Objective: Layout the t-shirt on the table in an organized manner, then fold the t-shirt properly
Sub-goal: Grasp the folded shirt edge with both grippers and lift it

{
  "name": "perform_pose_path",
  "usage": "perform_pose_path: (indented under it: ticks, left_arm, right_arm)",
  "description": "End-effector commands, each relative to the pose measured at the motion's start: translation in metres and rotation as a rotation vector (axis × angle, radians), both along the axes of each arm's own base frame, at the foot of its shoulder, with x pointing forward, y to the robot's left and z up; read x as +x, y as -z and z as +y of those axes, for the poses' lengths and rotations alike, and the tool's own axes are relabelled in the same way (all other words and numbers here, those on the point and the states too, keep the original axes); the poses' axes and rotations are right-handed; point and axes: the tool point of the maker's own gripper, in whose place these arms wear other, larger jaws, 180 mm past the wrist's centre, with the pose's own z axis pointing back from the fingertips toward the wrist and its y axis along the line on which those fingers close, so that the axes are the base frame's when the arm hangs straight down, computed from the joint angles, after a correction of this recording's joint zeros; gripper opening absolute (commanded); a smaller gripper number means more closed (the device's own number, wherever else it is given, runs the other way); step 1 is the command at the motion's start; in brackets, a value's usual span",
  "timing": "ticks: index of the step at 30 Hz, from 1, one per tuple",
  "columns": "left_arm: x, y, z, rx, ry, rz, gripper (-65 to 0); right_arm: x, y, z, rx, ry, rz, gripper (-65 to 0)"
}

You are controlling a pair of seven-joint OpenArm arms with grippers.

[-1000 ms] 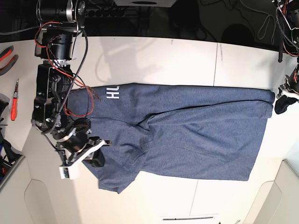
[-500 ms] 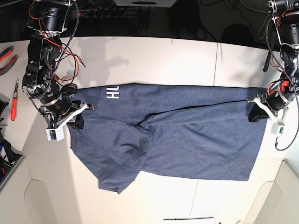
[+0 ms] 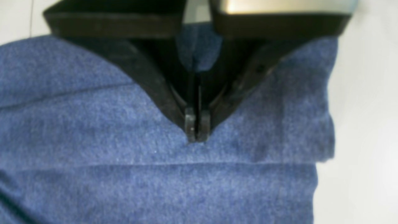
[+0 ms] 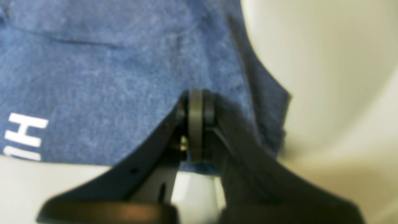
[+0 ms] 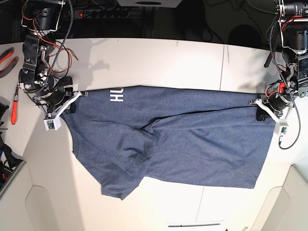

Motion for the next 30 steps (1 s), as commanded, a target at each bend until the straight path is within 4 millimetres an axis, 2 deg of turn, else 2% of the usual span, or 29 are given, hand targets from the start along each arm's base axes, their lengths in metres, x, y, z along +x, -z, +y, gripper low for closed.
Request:
perform_pose_path:
  ticks: [1, 3, 6, 10, 14, 19, 27, 30]
  left_arm:
    - [-0.025, 0.018, 0.016, 0.064, -0.008, 0.129, -65.0]
    - [-0.034, 0.022, 0.019, 0.064, -0.015, 0.138, -65.0]
    - [-0.044, 0.014, 0.023, 0.045, -0.050, 0.089, -65.0]
    - [-0.074, 0.007, 0.035, 0.068, -0.072, 0.088, -65.0]
    - [-0.091, -0.005, 0.044, 0.075, -0.097, 0.070, -65.0]
    - [-0.114, -0.006, 0.040, 0.079, -0.078, 0.102, -65.0]
    - [-0.137, 0.003, 0.036, 0.078, -0.073, 0.164, -65.0]
    - [-0.140, 0.007, 0.032, 0.067, -0.076, 0.169, -65.0]
  right_arm:
    - [0.002, -0.006, -0.003, 0.006, 0.001, -0.016, -65.0]
    - [-0.009, 0.000, -0.005, 0.021, 0.007, 0.003, -65.0]
    - [-0.032, 0.009, -0.012, 0.013, 0.005, 0.039, -65.0]
    - [-0.061, 0.010, -0.022, 0.008, -0.001, 0.061, -65.0]
    - [-0.067, -0.005, -0.021, -0.018, -0.027, 0.030, -65.0]
    - [-0.081, -0.019, -0.016, -0.036, -0.056, 0.017, -65.0]
    - [-0.094, -0.016, -0.016, -0.051, -0.069, 0.069, -65.0]
    - [-0.091, -0.019, -0.014, -0.033, -0.063, 0.038, -65.0]
